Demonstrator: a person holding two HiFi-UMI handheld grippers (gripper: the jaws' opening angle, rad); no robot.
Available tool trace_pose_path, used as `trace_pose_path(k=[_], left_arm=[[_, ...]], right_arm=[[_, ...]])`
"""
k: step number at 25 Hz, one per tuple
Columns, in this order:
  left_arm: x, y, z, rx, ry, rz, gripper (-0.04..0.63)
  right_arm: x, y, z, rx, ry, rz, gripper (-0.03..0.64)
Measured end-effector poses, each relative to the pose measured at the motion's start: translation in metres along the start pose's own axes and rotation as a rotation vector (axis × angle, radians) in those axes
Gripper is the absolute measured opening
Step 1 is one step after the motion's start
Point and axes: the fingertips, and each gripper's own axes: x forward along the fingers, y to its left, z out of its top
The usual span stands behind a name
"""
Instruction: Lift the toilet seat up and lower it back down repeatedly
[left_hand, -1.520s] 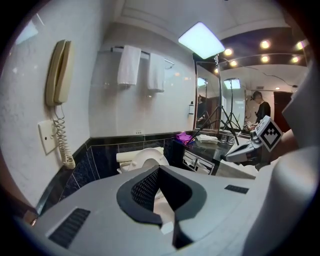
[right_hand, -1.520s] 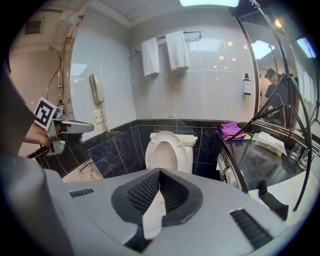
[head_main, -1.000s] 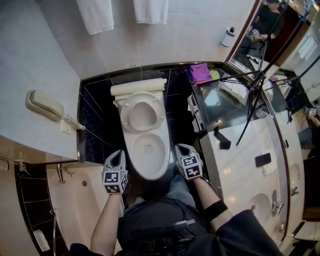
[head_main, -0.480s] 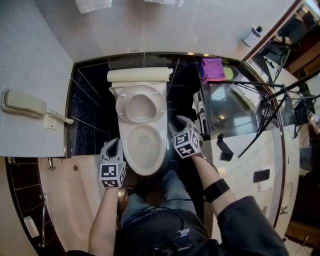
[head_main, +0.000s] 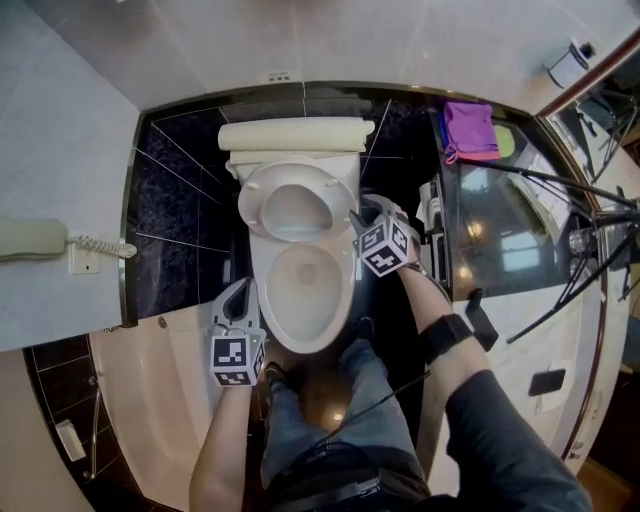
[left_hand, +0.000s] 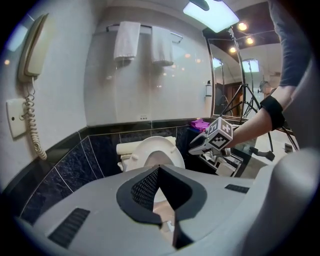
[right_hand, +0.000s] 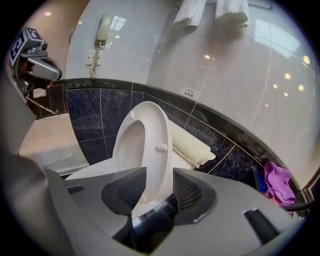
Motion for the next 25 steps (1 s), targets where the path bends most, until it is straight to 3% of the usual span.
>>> trace_pose_path(k=[8, 12, 25], left_arm=[[0.016, 0.001, -0.038, -0.042, 0.048, 0.048, -0.005], [0.018, 0.002, -0.053, -0.068, 0.069, 0.054, -0.005], [0.017, -0.003, -0.086, -0.088, 0.124, 0.022, -0.005]], right_arm=[[0.069, -0.006, 0.005, -0.062, -0.019, 0.033, 0.177], [0.085, -0.009, 0.004, -0.075, -0.014, 0.034, 0.125], [0.074, 0.005, 0.003, -0.04, 0.006, 0.032, 0.083]])
